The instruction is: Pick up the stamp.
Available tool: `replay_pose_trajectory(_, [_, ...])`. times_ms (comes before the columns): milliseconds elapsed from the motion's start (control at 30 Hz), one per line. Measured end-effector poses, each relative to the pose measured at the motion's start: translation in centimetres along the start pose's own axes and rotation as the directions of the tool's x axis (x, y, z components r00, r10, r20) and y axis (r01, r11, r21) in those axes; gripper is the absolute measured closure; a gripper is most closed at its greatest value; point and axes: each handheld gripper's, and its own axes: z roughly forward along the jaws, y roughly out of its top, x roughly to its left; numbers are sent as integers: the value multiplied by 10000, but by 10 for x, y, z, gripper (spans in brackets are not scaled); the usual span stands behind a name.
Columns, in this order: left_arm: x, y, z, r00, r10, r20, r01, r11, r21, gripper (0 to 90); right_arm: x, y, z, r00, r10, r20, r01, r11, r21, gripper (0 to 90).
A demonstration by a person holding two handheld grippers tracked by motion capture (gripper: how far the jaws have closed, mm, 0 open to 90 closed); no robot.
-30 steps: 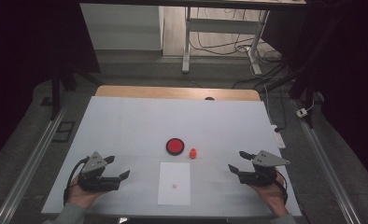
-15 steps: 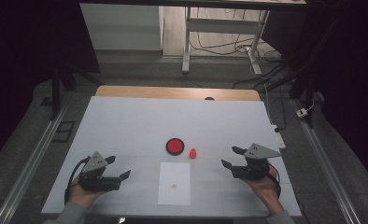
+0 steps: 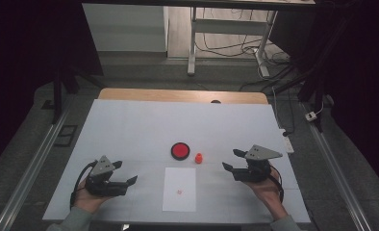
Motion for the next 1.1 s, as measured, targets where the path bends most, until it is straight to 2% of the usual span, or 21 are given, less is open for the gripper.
replay_pose_trajectory(167, [-1, 1, 1, 10000, 49, 50, -49, 10000, 27, 195, 3, 8, 8, 10000, -2, -96, 2, 10000, -25, 332])
replay_pose_trajectory(400, [0, 1, 0, 10000, 11, 27, -11, 10000, -41, 202, 10, 35, 24, 9988, -405, -278, 405, 9992, -35, 338])
replay_pose_trajectory(533, [1, 0, 1, 10000, 20, 30, -20, 10000, -1, 205, 16, 45, 35, 9981, -435, -447, 429, 9990, -136, 343])
replay_pose_trajectory(633, [0, 0, 1, 10000, 57, 19, -57, 10000, -30, 205, 19, 47, 44, 9974, -564, -445, 556, 9983, -172, 353])
replay_pose_trajectory(800, [-1, 1, 1, 9998, 182, -20, -182, 9998, -42, 205, 20, 44, 58, 9973, -307, -662, 290, 9992, -262, 353])
replay_pose_trajectory(833, [-1, 1, 1, 9998, 195, -15, -195, 9998, -23, 205, 21, 42, 65, 9969, -263, -736, 250, 9995, -184, 354])
replay_pose_trajectory(900, [-1, 0, 1, 9998, 180, -40, -180, 9998, -19, 205, 22, 41, 72, 9956, -509, -781, 520, 9986, 121, 353])
replay_pose_trajectory(1100, [0, -1, 4, 9998, 169, -57, -168, 9998, 83, 204, 20, 38, 78, 9958, -532, -746, 560, 9978, 354, 354])
